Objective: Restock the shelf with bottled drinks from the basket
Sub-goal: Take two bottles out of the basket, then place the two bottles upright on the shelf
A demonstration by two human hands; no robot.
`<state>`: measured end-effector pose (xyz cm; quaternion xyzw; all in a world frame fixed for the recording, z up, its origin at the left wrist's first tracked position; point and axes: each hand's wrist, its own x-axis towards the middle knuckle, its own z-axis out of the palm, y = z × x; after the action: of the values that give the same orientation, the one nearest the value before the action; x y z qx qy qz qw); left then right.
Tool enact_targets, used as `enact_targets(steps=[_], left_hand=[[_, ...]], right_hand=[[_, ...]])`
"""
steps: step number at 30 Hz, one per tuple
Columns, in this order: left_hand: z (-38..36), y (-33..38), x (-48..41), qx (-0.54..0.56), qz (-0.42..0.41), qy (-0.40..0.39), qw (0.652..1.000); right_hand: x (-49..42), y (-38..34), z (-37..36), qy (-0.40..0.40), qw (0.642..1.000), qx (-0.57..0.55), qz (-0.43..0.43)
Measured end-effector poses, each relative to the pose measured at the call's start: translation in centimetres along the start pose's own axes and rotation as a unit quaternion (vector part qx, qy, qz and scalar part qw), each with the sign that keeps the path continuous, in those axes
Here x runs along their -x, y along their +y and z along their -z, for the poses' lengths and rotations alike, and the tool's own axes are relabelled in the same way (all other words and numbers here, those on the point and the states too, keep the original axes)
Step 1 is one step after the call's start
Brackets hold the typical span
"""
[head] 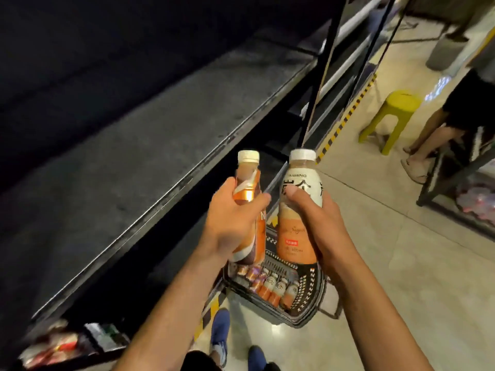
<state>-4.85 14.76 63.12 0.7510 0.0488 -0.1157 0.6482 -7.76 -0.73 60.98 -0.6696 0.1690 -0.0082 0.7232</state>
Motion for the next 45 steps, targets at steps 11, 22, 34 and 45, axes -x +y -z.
enact_targets(steps=[11, 22, 34, 45], left_hand=[[16.2, 5.8, 17.0, 0.024, -0.09, 0.32, 0.943], [29.7, 2.3, 39.6, 0.041, -0.096, 0.568, 0.817], [45.3, -3.9, 59.6, 0.002, -0.108, 0.624, 0.774], [59.0, -3.7, 59.2, 0.027, -0.097, 0.576, 0.812]], right_hand=[[9.4, -8.7, -16.3, -0.336, 0.938, 0.008, 0.084], [29.8, -7.5, -33.2, -0.585, 0.804, 0.009, 0.104], [51.3, -1.7, -46.0, -0.624, 0.776, -0.006, 0.095], [52.1, -4.7, -55.4, -0.507, 0.842, 0.047, 0.18]])
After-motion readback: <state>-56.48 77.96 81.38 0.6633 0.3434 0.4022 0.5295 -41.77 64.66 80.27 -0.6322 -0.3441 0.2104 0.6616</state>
